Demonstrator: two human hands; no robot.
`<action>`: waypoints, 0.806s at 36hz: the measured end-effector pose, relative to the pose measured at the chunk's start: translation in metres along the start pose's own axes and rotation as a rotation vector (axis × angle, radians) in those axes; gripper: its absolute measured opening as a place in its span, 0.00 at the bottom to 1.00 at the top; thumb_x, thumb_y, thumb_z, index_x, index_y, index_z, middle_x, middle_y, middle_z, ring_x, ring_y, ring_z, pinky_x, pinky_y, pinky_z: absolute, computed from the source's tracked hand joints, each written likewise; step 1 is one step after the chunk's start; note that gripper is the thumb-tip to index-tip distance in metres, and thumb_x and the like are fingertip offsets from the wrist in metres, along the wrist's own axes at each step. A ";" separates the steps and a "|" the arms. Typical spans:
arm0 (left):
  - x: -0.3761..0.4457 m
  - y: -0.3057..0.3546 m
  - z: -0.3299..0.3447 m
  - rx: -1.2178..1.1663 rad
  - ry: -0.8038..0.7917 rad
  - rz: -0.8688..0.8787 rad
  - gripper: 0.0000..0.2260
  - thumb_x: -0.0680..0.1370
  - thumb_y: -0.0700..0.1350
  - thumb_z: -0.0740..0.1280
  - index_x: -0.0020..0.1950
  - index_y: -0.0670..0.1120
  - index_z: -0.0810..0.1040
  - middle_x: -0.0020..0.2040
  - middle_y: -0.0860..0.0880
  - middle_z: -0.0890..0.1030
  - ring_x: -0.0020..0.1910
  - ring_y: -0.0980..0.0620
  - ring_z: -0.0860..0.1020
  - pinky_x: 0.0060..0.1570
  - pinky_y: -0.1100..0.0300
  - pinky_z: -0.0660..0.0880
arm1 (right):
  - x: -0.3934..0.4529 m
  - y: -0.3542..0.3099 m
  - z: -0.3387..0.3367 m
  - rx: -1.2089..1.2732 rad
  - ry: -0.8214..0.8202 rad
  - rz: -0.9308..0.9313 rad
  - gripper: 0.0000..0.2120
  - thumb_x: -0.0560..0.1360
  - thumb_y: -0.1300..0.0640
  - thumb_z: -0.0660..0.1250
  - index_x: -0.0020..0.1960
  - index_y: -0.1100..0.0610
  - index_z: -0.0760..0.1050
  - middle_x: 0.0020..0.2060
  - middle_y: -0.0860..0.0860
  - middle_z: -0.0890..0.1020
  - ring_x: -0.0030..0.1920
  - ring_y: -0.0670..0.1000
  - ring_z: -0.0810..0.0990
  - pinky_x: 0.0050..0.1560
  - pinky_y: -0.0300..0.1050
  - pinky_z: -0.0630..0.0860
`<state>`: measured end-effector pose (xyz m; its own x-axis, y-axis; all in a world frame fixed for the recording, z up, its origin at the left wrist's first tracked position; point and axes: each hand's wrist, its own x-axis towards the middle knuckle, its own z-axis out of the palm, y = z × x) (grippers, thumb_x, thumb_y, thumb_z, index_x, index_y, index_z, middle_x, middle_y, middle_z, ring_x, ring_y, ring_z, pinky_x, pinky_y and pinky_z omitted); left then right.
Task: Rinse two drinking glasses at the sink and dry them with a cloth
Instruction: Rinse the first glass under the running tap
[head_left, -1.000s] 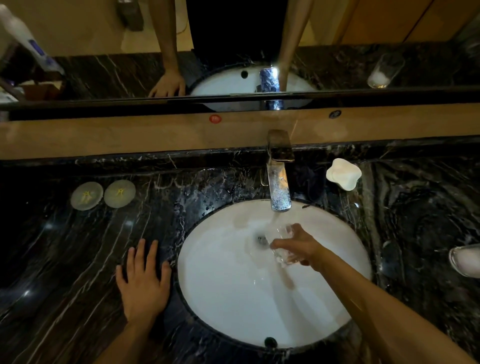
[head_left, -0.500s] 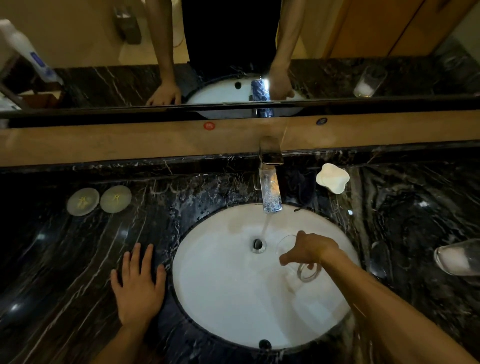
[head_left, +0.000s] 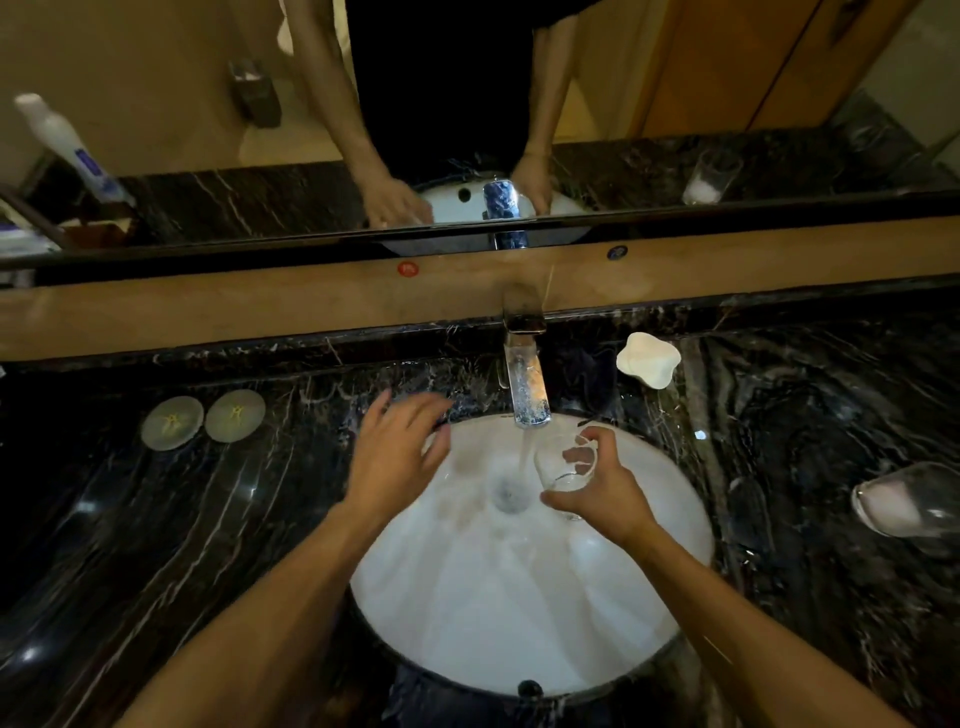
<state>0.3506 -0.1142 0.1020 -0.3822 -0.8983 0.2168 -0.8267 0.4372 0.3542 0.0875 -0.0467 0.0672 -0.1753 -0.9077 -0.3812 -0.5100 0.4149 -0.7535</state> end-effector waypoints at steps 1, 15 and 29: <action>0.019 0.013 -0.004 -0.029 0.070 0.091 0.16 0.80 0.46 0.64 0.67 0.45 0.78 0.64 0.46 0.80 0.64 0.47 0.78 0.72 0.45 0.64 | 0.000 0.000 0.001 0.008 -0.003 -0.002 0.39 0.59 0.48 0.82 0.57 0.39 0.57 0.54 0.44 0.78 0.46 0.41 0.78 0.29 0.28 0.72; 0.073 0.072 -0.014 0.153 -0.040 0.214 0.27 0.80 0.52 0.58 0.79 0.48 0.61 0.79 0.50 0.63 0.78 0.53 0.60 0.77 0.52 0.56 | -0.018 0.001 -0.016 0.058 0.086 -0.032 0.39 0.60 0.47 0.82 0.59 0.41 0.59 0.55 0.41 0.78 0.51 0.47 0.78 0.40 0.36 0.71; -0.003 0.122 0.021 0.083 -0.023 0.148 0.26 0.78 0.50 0.64 0.75 0.45 0.67 0.76 0.44 0.67 0.75 0.44 0.65 0.75 0.43 0.60 | -0.061 0.041 -0.061 0.206 0.232 0.007 0.41 0.59 0.51 0.83 0.59 0.38 0.58 0.52 0.35 0.77 0.52 0.46 0.78 0.44 0.33 0.73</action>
<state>0.2423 -0.0596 0.1258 -0.5110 -0.8255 0.2395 -0.7915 0.5606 0.2435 0.0256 0.0222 0.0921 -0.3778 -0.8850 -0.2722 -0.3307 0.4035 -0.8531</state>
